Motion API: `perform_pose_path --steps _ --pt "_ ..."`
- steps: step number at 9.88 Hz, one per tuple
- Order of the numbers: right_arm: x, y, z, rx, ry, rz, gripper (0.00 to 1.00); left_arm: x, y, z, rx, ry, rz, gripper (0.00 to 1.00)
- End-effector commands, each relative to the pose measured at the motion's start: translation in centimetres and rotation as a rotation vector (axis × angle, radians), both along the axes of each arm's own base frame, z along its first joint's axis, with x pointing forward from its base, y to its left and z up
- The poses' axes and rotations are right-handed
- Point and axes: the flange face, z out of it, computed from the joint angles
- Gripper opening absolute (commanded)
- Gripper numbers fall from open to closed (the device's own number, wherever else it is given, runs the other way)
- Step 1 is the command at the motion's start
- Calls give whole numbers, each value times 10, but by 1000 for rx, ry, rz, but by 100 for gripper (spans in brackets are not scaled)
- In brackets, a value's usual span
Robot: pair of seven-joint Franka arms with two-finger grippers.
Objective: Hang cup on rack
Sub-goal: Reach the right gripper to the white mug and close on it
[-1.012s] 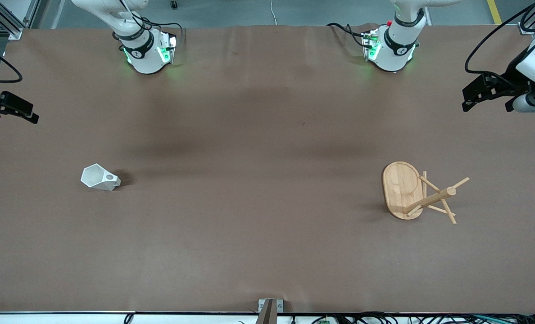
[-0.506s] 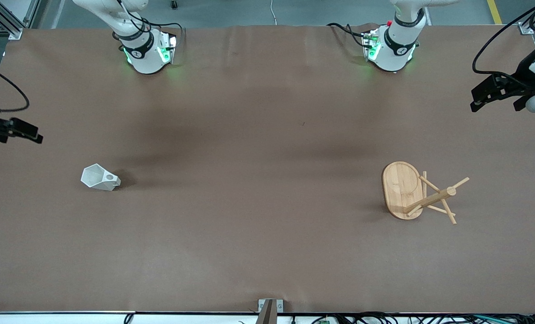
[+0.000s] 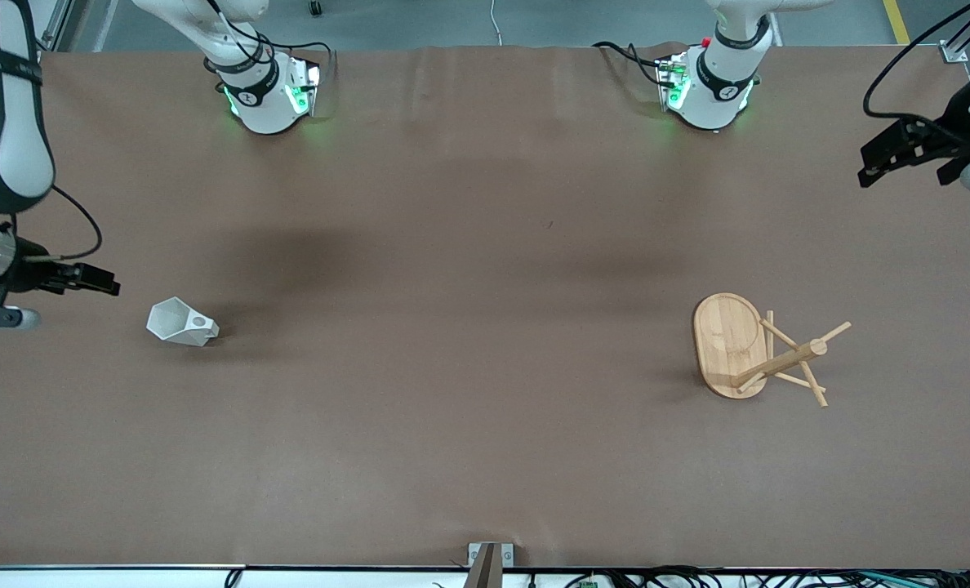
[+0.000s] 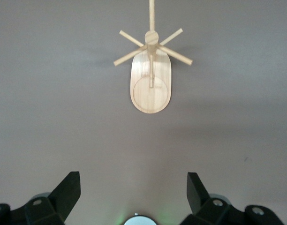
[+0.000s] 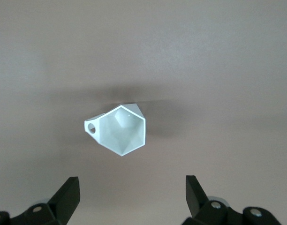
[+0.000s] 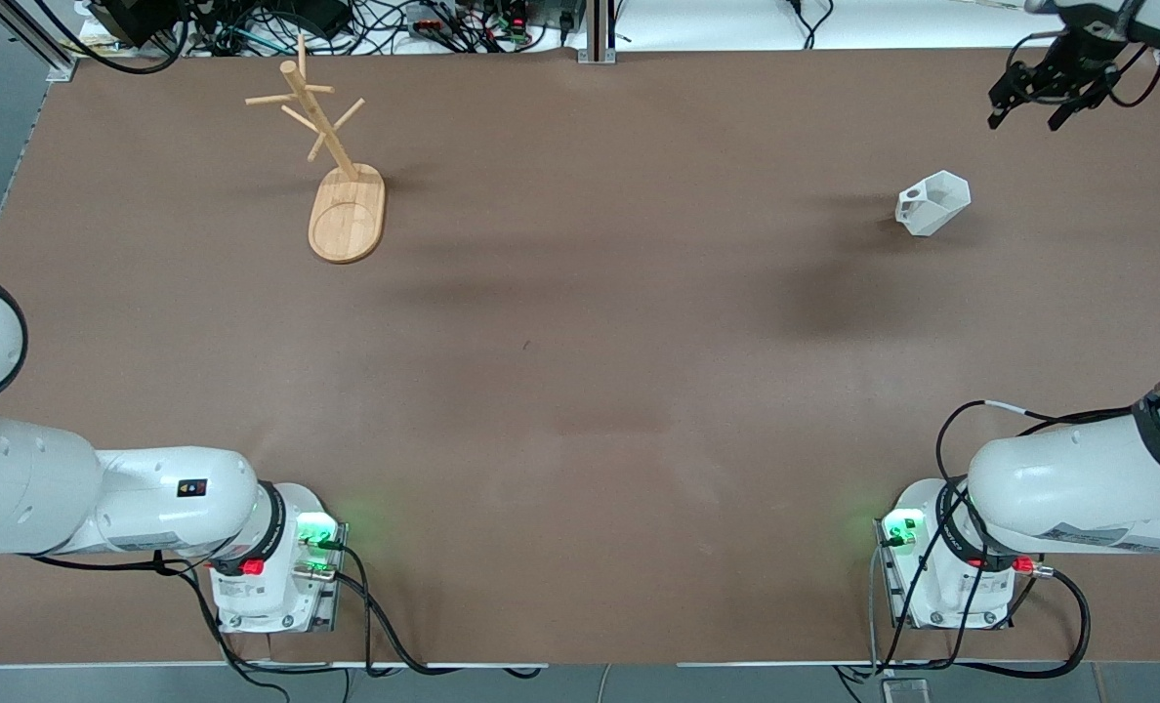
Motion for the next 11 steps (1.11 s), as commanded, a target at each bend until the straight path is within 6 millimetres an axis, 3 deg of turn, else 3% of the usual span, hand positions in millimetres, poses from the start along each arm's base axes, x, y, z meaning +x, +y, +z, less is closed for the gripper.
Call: perform_pose_path --steps 1,5,8,11 --pt "-1 -8 -46 6 29 16 98 14 -12 -25 -14 54 -22 100" --pt "4 -10 -111 -9 -24 38 98 20 -17 -21 -16 0 -33 100" --pt "5 -9 -129 -7 -17 43 97 24 -21 -22 -9 -25 -41 100" --pt "-9 -5 -158 -10 -26 46 93 26 -24 -19 -12 -54 -46 100"
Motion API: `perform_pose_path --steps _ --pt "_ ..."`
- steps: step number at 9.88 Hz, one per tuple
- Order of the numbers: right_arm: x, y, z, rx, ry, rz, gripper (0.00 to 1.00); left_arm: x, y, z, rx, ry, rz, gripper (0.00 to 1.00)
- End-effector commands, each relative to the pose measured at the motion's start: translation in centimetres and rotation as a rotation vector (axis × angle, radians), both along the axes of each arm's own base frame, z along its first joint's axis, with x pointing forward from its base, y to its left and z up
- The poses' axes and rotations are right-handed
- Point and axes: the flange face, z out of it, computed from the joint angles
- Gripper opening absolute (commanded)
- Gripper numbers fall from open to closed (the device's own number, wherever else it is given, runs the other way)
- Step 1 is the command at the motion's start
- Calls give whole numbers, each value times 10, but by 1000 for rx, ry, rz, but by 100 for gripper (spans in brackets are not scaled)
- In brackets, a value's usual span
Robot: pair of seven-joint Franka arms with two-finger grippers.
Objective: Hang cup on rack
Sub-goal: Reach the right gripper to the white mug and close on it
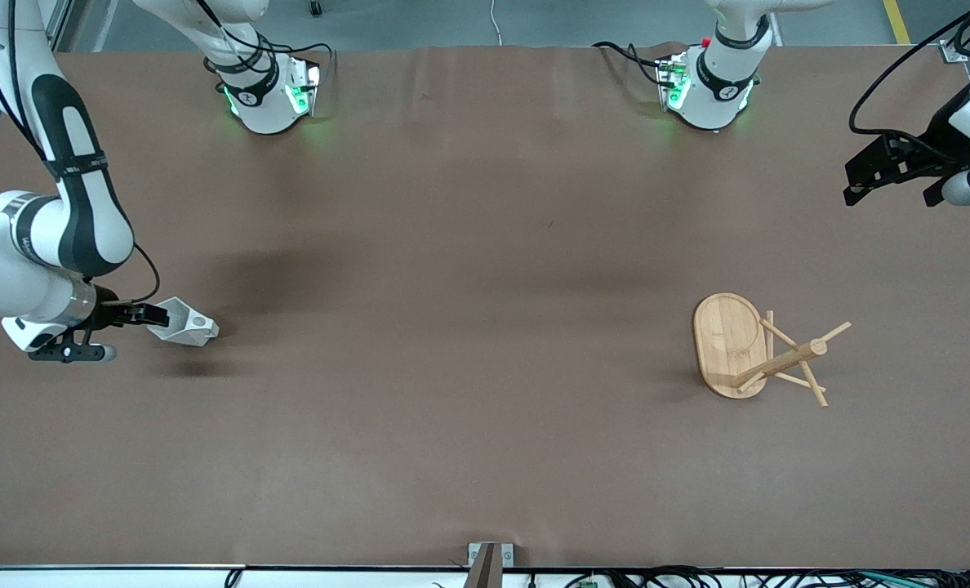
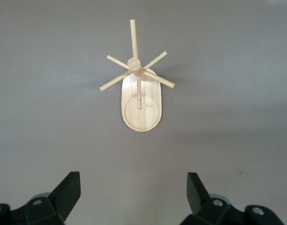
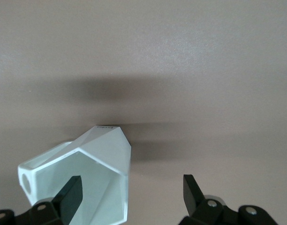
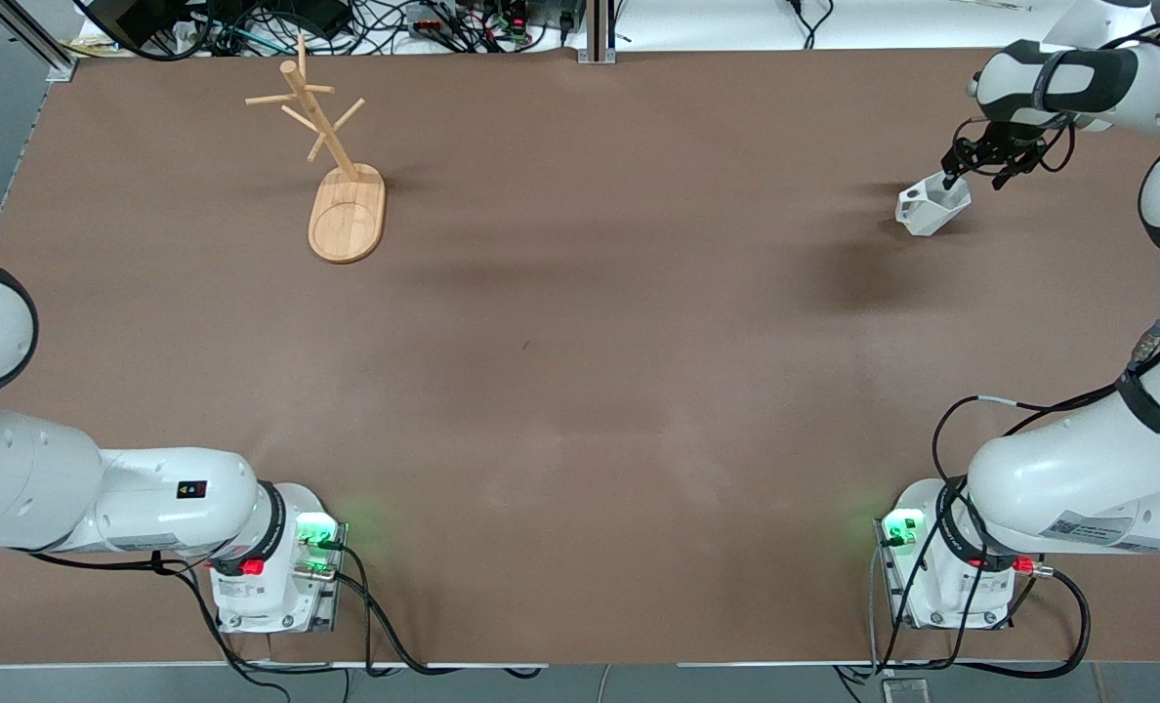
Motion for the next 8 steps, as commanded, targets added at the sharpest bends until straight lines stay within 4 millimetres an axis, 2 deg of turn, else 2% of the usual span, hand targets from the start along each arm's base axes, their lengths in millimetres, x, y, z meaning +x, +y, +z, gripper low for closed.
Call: perform_pose_path --steps 1,2,4,5,6,8 --pt "-15 2 -18 7 -4 10 90 5 -1 -13 1 18 -4 100" --pt "-16 3 -18 8 -1 11 81 5 -2 -15 -3 25 -6 100" --pt "-14 7 -17 8 -2 16 21 0 -5 -13 -4 34 -14 100" --pt "-13 8 -15 7 -7 19 6 -4 -9 -15 -1 64 -17 100" --pt "-10 8 -11 5 -14 17 1 -4 -8 -15 0 65 -17 100" --pt "-5 8 4 1 -35 17 0 -2 -9 -19 3 72 -17 100"
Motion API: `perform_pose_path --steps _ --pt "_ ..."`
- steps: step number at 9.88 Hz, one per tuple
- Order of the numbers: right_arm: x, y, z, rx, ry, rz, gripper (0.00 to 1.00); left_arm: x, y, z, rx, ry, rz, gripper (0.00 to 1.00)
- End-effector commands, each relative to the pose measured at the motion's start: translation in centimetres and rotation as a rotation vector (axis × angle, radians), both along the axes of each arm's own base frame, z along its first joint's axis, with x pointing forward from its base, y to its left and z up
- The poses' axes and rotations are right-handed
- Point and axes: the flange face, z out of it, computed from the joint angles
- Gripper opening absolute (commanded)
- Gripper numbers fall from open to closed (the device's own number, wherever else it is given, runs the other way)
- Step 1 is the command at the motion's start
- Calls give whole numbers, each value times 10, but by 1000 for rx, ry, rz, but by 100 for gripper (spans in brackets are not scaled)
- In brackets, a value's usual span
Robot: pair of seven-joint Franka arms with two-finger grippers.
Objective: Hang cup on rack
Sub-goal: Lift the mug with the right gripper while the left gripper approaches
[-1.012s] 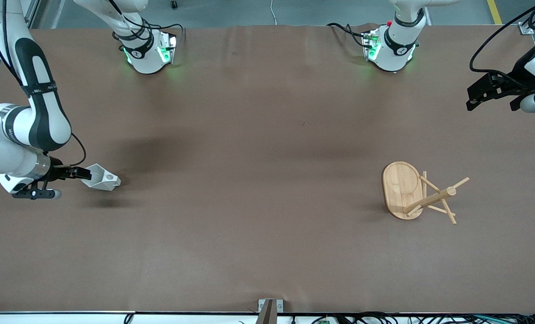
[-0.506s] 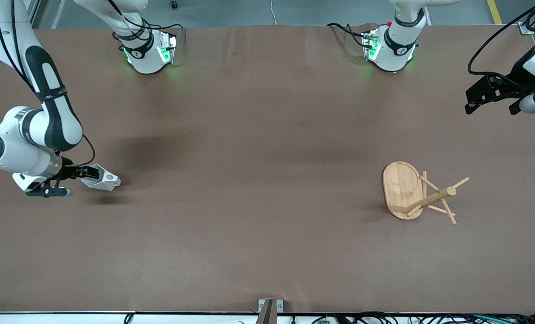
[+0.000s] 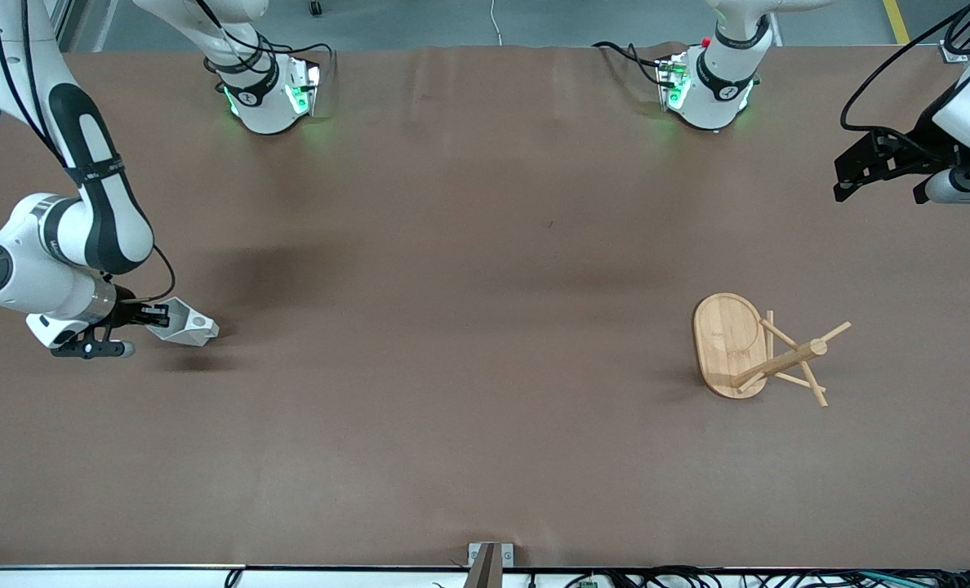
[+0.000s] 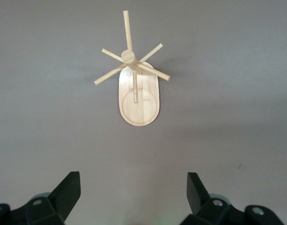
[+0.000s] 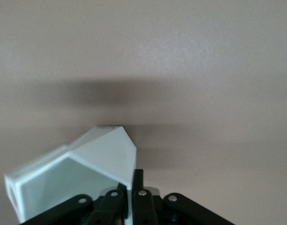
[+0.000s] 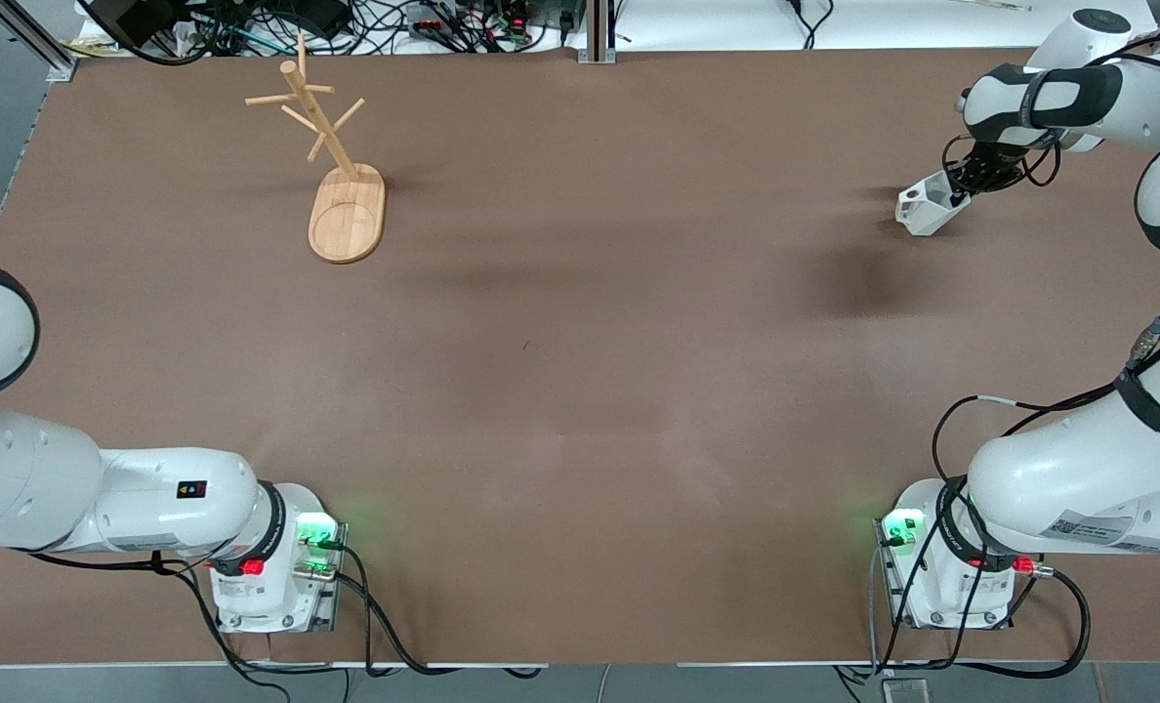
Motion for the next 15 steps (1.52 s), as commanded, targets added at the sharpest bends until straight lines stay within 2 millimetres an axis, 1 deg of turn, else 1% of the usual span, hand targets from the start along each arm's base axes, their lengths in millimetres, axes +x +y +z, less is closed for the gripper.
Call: perform_pose_path --steps 1,2,3,4,5,6,7,8,9,10,11,12,13,14,15 --pt "4 4 38 3 -25 8 0 2 -1 -16 0 42 -4 100" --pt "7 10 65 8 -13 19 0 2 -1 -15 1 41 -4 100" --pt "9 21 96 12 -9 33 0 1 -5 -15 1 41 -10 100" --pt "9 38 126 14 -21 55 0 1 -7 -16 0 42 -13 100" --pt "5 57 151 17 -32 85 0 2 -9 -17 1 44 -16 100" --pt "1 85 170 22 -31 125 0 3 -10 -18 1 44 -19 100" --pt "-3 117 193 67 -64 136 0 3 -12 -17 -1 39 -24 100" --pt "-7 142 202 131 -67 133 0 2 -15 -16 -3 38 -29 100" --pt "-11 170 211 203 -81 139 0 2 -27 -17 -4 38 -50 100" --pt "-13 196 218 264 -90 151 0 3 -39 -22 -11 48 -78 100" --pt "-13 223 224 319 -100 166 0 3 -57 -27 -23 60 -122 100" --pt "-13 242 232 379 -106 157 0 0 -86 -35 -24 74 -189 100" --pt "-15 266 238 459 -104 122 0 -5 -114 -42 -26 86 -244 100" --pt "-17 293 250 536 -105 106 0 -13 -143 -44 -31 83 -299 100" --pt "-19 318 262 614 -104 81 0 -18 -168 -46 -50 73 -356 100"
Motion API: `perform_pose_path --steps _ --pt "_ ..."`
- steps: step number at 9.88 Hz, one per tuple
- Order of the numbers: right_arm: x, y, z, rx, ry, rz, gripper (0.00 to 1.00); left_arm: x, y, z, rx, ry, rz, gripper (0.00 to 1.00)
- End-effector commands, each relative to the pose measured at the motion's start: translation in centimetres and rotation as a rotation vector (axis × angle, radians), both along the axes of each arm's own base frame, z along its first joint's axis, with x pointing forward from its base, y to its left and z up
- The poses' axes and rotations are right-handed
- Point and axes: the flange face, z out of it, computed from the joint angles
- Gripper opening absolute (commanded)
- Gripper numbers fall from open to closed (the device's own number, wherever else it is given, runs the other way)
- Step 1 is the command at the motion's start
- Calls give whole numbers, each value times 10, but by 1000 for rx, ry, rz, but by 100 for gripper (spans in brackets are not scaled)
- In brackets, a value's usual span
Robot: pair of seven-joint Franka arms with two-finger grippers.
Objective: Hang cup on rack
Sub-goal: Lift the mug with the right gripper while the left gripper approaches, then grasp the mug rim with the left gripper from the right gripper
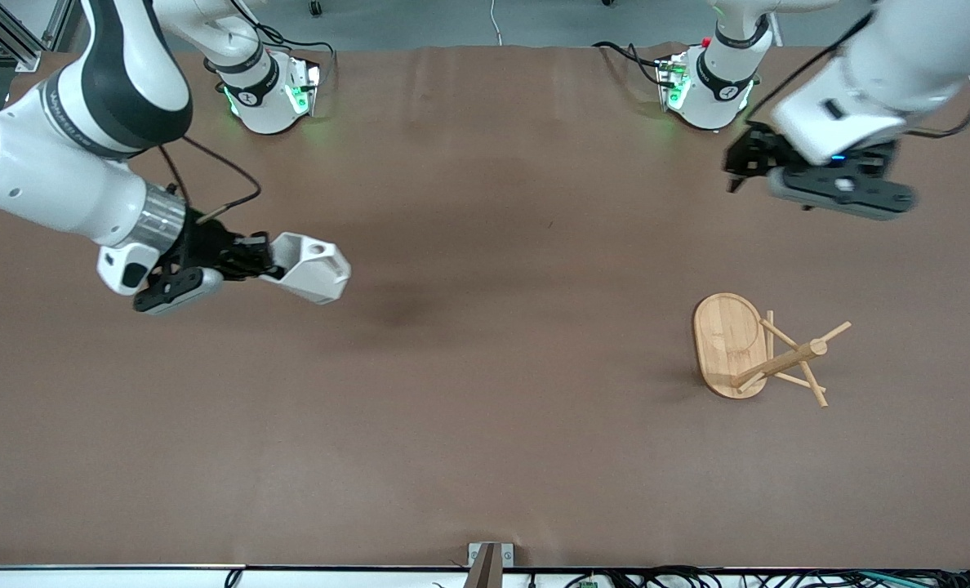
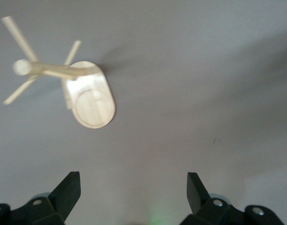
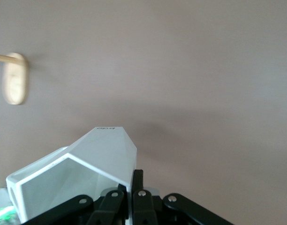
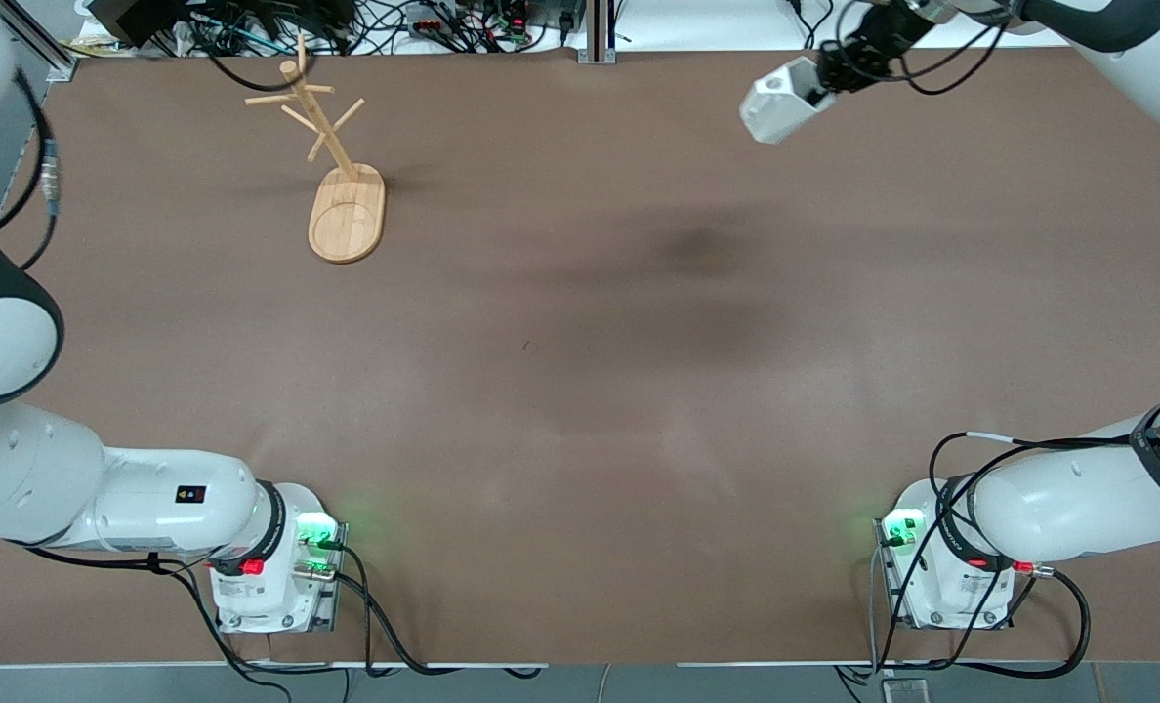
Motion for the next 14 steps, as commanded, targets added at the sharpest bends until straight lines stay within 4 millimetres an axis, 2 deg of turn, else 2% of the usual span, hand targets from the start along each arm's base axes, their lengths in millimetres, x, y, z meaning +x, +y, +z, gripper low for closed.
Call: perform_pose_path --steps 1,3,5,7,10,12,14 --pt "-1 44 20 133 25 -30 0 -8 -46 -13 -72 15 -131 100" --pt "-4 89 21 241 57 -12 1 -26 -93 -12 -135 -7 -269 100" --pt "-15 135 7 323 100 -6 1 -47 -132 -8 -168 -55 -428 100" --pt "-24 158 1 390 147 -4 1 -58 -161 -8 -209 -117 -611 100" --pt "-47 196 -1 456 214 35 1 -71 -182 -25 -219 -146 -836 100" --pt "-55 206 3 533 285 46 1 -76 -185 -41 -209 -166 -974 100" --pt "-63 210 2 568 356 88 1 -87 -185 -43 -227 -165 -980 100"
